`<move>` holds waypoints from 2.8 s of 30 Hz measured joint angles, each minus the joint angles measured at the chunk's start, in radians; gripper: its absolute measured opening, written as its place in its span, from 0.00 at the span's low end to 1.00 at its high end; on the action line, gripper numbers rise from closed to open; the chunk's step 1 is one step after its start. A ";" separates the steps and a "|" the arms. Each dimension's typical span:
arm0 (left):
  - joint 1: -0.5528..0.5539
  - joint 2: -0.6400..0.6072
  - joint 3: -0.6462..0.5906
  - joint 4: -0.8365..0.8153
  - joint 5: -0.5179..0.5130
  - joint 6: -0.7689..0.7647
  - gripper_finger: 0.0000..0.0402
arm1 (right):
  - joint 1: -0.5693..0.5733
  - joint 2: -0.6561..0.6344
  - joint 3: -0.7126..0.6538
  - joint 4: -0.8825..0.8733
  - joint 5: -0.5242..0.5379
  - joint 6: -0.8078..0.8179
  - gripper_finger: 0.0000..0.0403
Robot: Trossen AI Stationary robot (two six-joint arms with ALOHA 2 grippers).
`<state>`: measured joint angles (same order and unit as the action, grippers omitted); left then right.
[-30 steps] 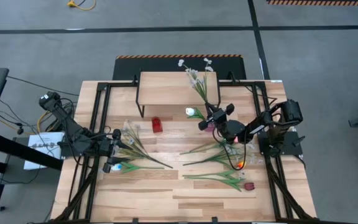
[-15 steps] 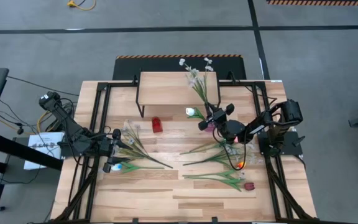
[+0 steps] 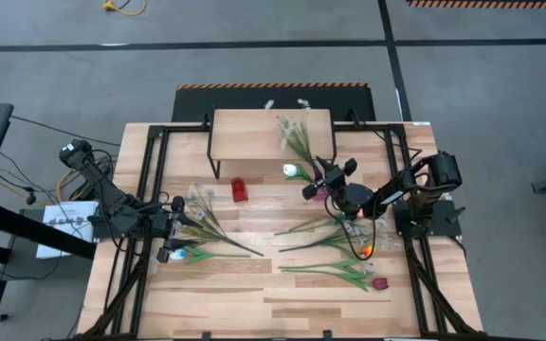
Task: Pick and place flowers into a vace then onto a shelf
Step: Put the bottom white flowers into the pink vase
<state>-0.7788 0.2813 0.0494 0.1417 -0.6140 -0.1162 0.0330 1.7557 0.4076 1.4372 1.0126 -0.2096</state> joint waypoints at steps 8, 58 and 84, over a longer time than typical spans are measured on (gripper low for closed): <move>0.000 0.000 0.000 0.010 0.000 0.000 0.51 | 0.000 0.000 0.000 0.000 0.003 0.000 0.18; 0.000 0.000 0.000 0.007 0.000 0.000 0.51 | -0.139 -0.402 1.005 -1.821 -0.567 0.102 0.18; 0.000 0.000 0.000 0.006 -0.024 -0.002 0.51 | -0.327 0.229 1.864 -2.650 -1.008 0.211 0.30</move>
<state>-0.7788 0.2816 0.0494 0.1482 -0.6375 -0.1181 -0.2942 1.9845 2.2719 -1.2129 0.0048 0.0013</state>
